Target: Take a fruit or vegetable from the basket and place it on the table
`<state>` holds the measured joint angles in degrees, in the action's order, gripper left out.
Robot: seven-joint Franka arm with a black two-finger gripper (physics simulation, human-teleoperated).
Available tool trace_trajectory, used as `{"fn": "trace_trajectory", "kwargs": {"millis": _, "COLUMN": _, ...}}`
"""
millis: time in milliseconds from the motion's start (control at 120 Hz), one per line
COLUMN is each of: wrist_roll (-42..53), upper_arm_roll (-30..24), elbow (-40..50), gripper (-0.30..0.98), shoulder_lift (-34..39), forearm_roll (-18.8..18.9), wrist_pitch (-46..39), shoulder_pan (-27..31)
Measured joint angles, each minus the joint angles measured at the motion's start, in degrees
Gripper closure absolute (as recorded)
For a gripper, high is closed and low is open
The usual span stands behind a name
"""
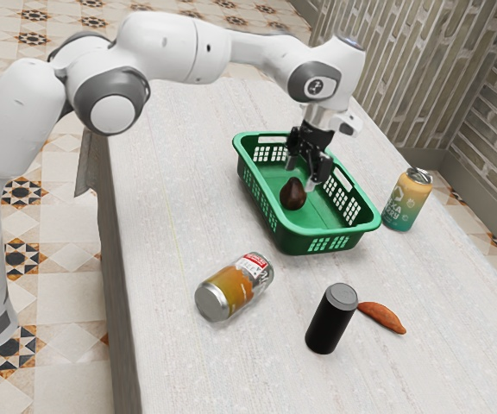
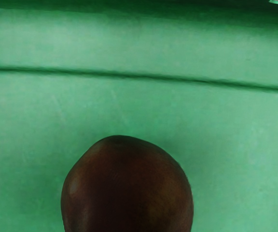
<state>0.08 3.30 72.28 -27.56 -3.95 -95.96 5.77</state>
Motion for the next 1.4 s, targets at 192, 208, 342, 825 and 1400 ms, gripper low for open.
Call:
{"fn": "trace_trajectory", "kwargs": {"millis": 192, "wrist_roll": 0.0, "upper_arm_roll": -0.1, "elbow": 0.2, "gripper": 0.0, "shoulder_lift": -1.2, "forearm_roll": 0.0, "wrist_pitch": -0.9, "shoulder_pan": 0.4}}
{"fn": "trace_trajectory", "kwargs": {"millis": 208, "wrist_roll": -0.1, "upper_arm_roll": -0.1, "elbow": 0.2, "gripper": 0.0, "shoulder_lift": -1.2, "forearm_roll": 0.0, "wrist_pitch": -0.9, "shoulder_pan": 0.4}}
{"fn": "trace_trajectory", "kwargs": {"millis": 342, "wrist_roll": -0.1, "upper_arm_roll": -0.1, "elbow": 0.4, "gripper": 0.0, "shoulder_lift": -1.5, "forearm_roll": -0.1, "wrist_pitch": -1.2, "shoulder_pan": 0.4}}
{"fn": "trace_trajectory", "kwargs": {"millis": 825, "wrist_roll": -0.2, "upper_arm_roll": -0.1, "elbow": 1.2, "gripper": 0.0, "shoulder_lift": -3.0, "forearm_roll": -0.6, "wrist_pitch": -1.6, "shoulder_pan": 0.7}}
{"fn": "trace_trajectory", "kwargs": {"millis": 1400, "wrist_roll": -0.3, "upper_arm_roll": -0.1, "elbow": 1.3, "gripper": 0.35, "shoulder_lift": -3.8, "forearm_roll": -1.7, "wrist_pitch": -1.9, "shoulder_pan": 0.8}}
